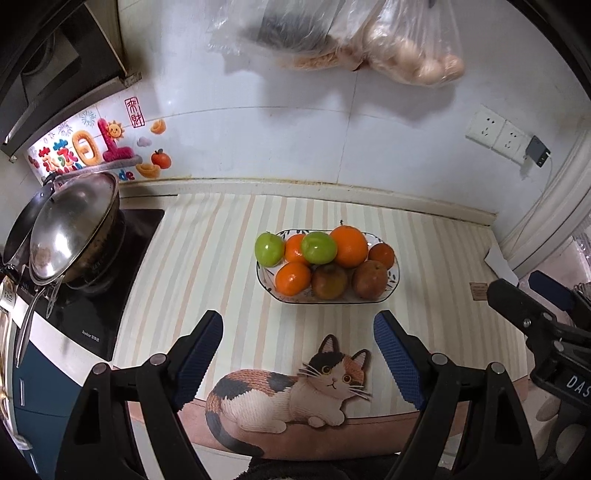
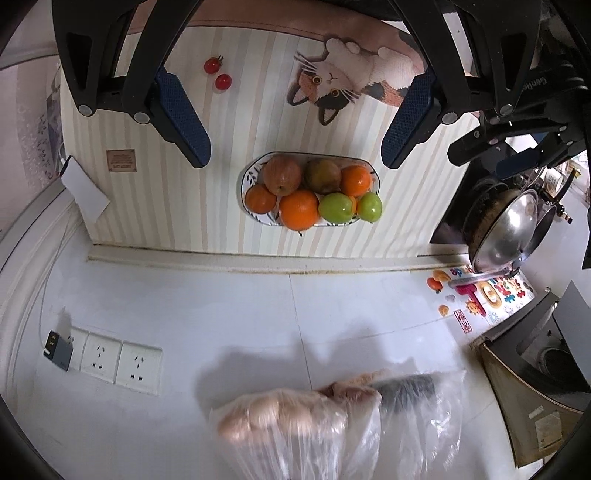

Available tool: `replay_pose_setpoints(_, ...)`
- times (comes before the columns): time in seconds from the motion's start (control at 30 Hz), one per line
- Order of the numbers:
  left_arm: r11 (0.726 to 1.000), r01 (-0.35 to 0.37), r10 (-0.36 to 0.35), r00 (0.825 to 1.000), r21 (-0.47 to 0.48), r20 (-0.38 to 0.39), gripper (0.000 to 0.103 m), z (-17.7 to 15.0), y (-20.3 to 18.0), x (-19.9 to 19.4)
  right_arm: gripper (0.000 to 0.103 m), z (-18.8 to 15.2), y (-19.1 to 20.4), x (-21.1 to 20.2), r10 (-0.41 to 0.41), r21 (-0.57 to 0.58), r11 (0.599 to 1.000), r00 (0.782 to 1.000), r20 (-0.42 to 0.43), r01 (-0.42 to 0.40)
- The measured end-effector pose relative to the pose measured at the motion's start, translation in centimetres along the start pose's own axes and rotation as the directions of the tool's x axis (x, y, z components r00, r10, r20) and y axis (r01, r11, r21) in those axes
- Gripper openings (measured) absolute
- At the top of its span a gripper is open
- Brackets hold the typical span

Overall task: Organize fruits
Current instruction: 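Lift both tools back from the plate toward the cherry tomatoes, then grasp a cherry tomato with the right tool while the left tool grasps the other tomato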

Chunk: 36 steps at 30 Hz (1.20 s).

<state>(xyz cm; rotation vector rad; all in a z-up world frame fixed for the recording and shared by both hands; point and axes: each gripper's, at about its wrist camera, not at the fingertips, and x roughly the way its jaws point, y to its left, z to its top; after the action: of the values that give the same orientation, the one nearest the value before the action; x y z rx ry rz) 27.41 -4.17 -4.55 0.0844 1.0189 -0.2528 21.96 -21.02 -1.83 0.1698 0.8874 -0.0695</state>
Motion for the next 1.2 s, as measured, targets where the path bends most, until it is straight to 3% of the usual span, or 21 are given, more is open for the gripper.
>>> replay_pose_setpoints(0.27, 1.0, 0.002, -0.002, 1.0, -0.006, -0.015, 0.083, 0.0, 0.1, 0.2, 0.096, -0.6, -0.4, 0.0, 0.023, 0.039, 0.999, 1.0, -0.011, -0.022)
replay_pose_setpoints(0.5, 0.996, -0.061, 0.068, 0.992, 0.069, -0.104, 0.083, -0.3, -1.7, 4.9, 0.094, -3.2, -5.3, 4.8, -0.022, 0.149, 0.988, 0.992, -0.126, 0.041)
replay_pose_setpoints(0.6, 0.991, -0.062, 0.078, 0.986, 0.115, -0.145, 0.083, -1.1, -3.2, 7.6, 0.073, -5.4, -8.3, 7.6, -0.025, 0.206, 0.976, 0.979, -0.204, 0.068)
replay_pose_setpoints(0.8, 0.966, -0.024, 0.086, 0.968, 0.257, -0.234, 0.083, -3.0, -7.7, 13.8, 0.056, -11.9, -13.9, 13.2, -0.011, 0.305, 0.945, 0.947, -0.321, 0.115)
replay_pose_setpoints(0.9, 0.953, 0.014, 0.082, 0.95, 0.304, -0.3, 0.083, -3.9, -9.6, 16.8, 0.045, -14.6, -15.3, 15.8, 0.02, 0.35, 0.929, 0.93, -0.367, 0.118)
replay_pose_setpoints(1.1, 0.932, 0.086, 0.058, 0.923, 0.352, -0.381, 0.083, -5.4, -12.5, 19.8, 0.04, -17.7, -15.7, 19.3, 0.044, 0.374, 0.919, 0.909, -0.414, 0.126)
replay_pose_setpoints(1.2, 0.925, 0.116, 0.044, 0.913, 0.362, -0.405, 0.083, -5.8, -13.5, 20.5, 0.03, -18.3, -15.4, 19.8, 0.026, 0.363, 0.922, 0.912, -0.408, 0.136)
